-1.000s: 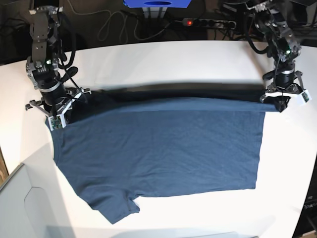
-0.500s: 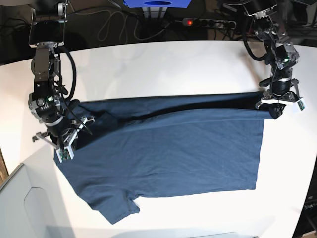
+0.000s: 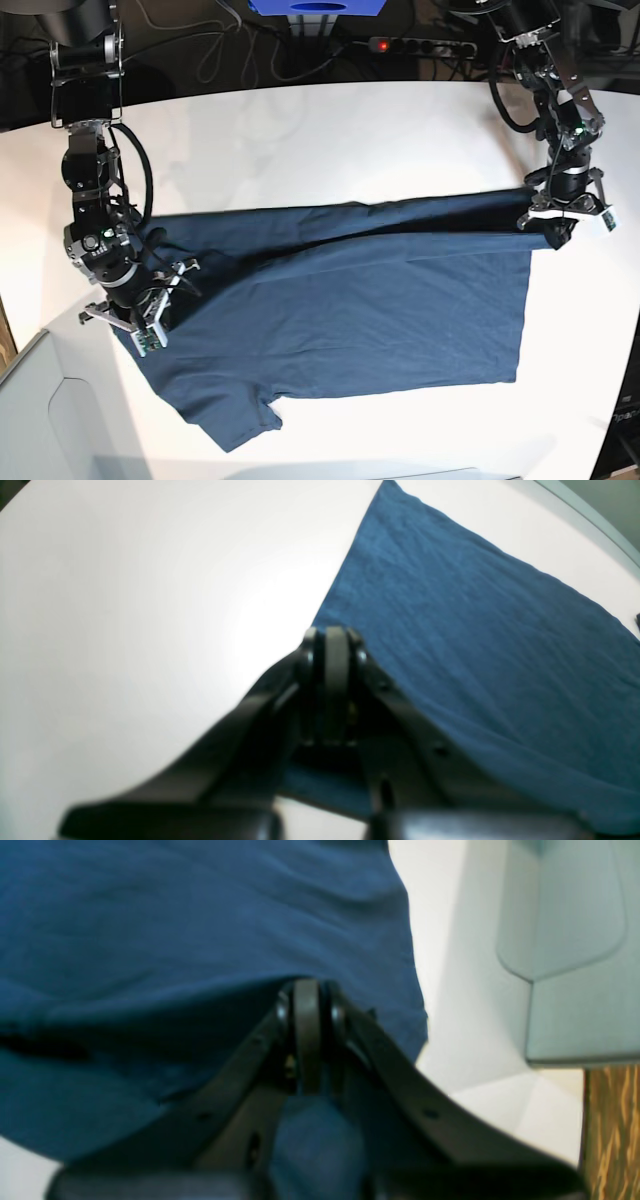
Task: Fold the T-shirt properly
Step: 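Lower the folded edge onto the shirt body and adjust both grippers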
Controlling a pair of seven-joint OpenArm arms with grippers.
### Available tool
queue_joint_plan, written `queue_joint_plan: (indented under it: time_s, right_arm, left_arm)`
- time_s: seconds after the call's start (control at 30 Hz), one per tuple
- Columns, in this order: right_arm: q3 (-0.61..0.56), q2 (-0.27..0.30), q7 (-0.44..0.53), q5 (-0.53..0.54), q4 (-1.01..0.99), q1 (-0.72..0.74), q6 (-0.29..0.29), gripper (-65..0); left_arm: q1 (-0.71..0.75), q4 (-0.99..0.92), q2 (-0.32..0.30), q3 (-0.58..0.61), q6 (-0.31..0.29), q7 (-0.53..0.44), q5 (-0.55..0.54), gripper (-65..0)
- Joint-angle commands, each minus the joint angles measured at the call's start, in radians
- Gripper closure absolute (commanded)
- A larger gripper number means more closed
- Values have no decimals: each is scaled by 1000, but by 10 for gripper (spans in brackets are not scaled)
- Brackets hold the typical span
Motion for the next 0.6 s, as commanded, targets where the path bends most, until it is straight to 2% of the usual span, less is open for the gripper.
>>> queue_joint_plan:
  time_s: [0.0,0.23,0.57]
  right_arm:
    - [-6,10,28,1,7,33,10,-1]
    - [-19,-2,64,0,-66,43,10,-1]
    - [-17,-4,78,-68,-68,13,10,-1]
  left_arm:
    - [-10,4,-14,-4,1,-24,-4,0]
    - [-30,-30,-14,-4,1,-24,-4,0]
    - [-62,-30,-14,-3,4,-22,-4,0]
